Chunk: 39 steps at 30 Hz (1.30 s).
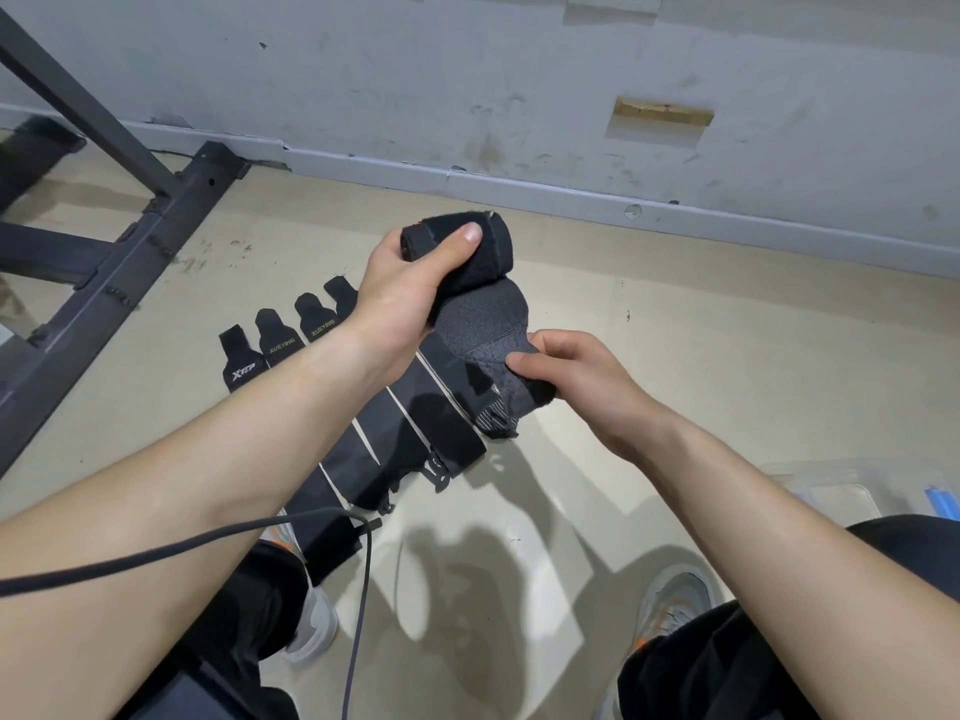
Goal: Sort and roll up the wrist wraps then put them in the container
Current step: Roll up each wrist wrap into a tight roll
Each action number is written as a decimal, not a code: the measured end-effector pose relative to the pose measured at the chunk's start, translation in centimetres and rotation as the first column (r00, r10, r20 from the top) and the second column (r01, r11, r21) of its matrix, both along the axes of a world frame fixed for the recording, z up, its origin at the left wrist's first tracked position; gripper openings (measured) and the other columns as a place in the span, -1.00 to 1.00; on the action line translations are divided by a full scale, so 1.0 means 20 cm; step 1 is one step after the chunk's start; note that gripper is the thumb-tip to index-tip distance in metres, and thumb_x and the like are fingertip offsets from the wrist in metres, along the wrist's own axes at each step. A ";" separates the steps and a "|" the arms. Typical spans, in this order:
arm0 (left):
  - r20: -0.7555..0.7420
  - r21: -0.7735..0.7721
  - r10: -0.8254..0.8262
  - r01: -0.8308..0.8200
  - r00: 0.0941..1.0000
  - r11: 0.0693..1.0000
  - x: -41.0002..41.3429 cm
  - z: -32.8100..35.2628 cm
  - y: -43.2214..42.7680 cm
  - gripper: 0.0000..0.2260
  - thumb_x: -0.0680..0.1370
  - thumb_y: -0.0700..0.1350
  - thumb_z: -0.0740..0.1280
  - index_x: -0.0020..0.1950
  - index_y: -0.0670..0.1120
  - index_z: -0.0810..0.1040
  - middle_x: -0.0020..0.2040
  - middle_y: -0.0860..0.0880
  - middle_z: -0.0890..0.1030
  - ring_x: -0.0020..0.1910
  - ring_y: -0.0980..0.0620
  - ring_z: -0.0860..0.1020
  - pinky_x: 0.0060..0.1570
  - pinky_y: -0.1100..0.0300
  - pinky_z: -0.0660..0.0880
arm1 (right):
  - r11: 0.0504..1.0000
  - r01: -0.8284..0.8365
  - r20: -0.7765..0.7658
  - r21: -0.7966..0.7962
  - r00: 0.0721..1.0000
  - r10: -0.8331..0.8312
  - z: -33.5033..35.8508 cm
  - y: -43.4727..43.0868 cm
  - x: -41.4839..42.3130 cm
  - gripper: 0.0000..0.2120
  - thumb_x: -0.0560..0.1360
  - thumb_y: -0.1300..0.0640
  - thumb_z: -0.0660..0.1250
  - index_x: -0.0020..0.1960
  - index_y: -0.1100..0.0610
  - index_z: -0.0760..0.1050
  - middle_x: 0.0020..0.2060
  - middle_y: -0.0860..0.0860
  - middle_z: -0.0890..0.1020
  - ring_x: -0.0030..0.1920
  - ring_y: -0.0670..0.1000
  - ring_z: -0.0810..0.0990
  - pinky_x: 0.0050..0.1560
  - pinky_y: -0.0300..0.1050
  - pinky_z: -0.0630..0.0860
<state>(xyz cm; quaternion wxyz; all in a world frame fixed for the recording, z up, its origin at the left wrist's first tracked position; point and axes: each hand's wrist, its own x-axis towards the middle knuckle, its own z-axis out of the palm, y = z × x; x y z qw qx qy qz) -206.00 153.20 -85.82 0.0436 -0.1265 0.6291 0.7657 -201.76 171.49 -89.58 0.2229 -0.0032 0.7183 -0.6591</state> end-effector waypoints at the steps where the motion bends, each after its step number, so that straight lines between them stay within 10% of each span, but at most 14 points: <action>1: 0.022 0.038 -0.005 0.004 1.000 0.999 0.01 0.00 0.01 -0.55 0.53 -0.06 0.51 0.34 -0.24 0.54 0.04 -0.14 0.70 -0.01 -0.05 0.70 0.00 0.05 0.65 | 1.000 -0.004 0.002 -0.007 1.000 0.004 0.01 0.00 0.00 -0.81 0.54 0.11 0.42 -0.18 0.17 0.53 -0.32 0.01 0.56 -0.31 -0.04 0.52 -0.21 -0.23 0.46; 8: 0.109 0.129 0.033 -0.047 0.994 0.990 0.05 0.01 0.08 -0.63 0.52 -0.08 0.49 0.27 -0.18 0.55 -0.08 -0.11 0.67 -0.15 -0.09 0.68 -0.21 0.09 0.61 | 0.967 0.239 -0.206 0.084 0.954 -0.218 0.05 -0.03 0.00 -0.76 0.55 -0.13 0.41 -0.07 0.02 0.49 -0.18 -0.22 0.59 -0.13 -0.16 0.56 0.01 -0.11 0.50; 16: 0.091 0.119 0.015 -0.026 0.996 0.993 0.09 -0.07 0.14 -0.50 0.33 0.02 0.51 0.17 -0.21 0.55 -0.10 -0.13 0.65 -0.13 -0.10 0.66 -0.17 0.07 0.59 | 0.981 0.123 -0.202 0.148 0.975 -0.091 0.03 -0.07 -0.01 -0.69 0.47 -0.16 0.20 -0.23 0.08 0.34 -0.29 -0.03 0.49 -0.19 0.04 0.47 0.07 0.40 0.49; 28: 0.111 0.053 0.062 -0.068 0.992 0.996 0.03 -0.04 0.10 -0.57 0.53 0.01 0.50 0.31 -0.18 0.54 0.03 -0.12 0.69 -0.06 -0.07 0.70 -0.07 0.02 0.66 | 0.980 0.138 -0.152 0.146 0.982 -0.116 -0.01 -0.08 0.00 -0.34 0.45 -0.38 0.19 -0.13 0.29 0.37 -0.17 0.33 0.58 -0.16 0.32 0.60 0.03 0.43 0.56; 34: 0.143 0.148 0.001 -0.023 0.990 0.989 0.03 -0.02 0.10 -0.62 0.60 0.00 0.41 0.31 -0.21 0.55 -0.02 -0.15 0.67 -0.11 -0.07 0.68 -0.16 0.08 0.64 | 0.994 0.111 -0.117 -0.011 0.987 -0.111 -0.02 -0.06 0.00 -0.71 0.63 -0.01 0.35 -0.19 0.09 0.38 -0.40 -0.12 0.46 -0.30 -0.08 0.44 -0.15 -0.11 0.43; 39: 0.016 -0.031 -0.065 0.066 0.998 0.997 -0.01 -0.01 0.03 -0.50 0.52 0.01 0.50 0.28 -0.32 0.54 0.11 -0.25 0.69 0.03 -0.14 0.70 0.11 -0.07 0.63 | 0.991 0.110 -0.040 -0.080 0.993 -0.114 -0.02 -0.05 -0.01 -0.78 0.61 0.01 0.35 -0.14 0.12 0.49 -0.28 0.03 0.60 -0.24 0.03 0.55 -0.07 0.02 0.47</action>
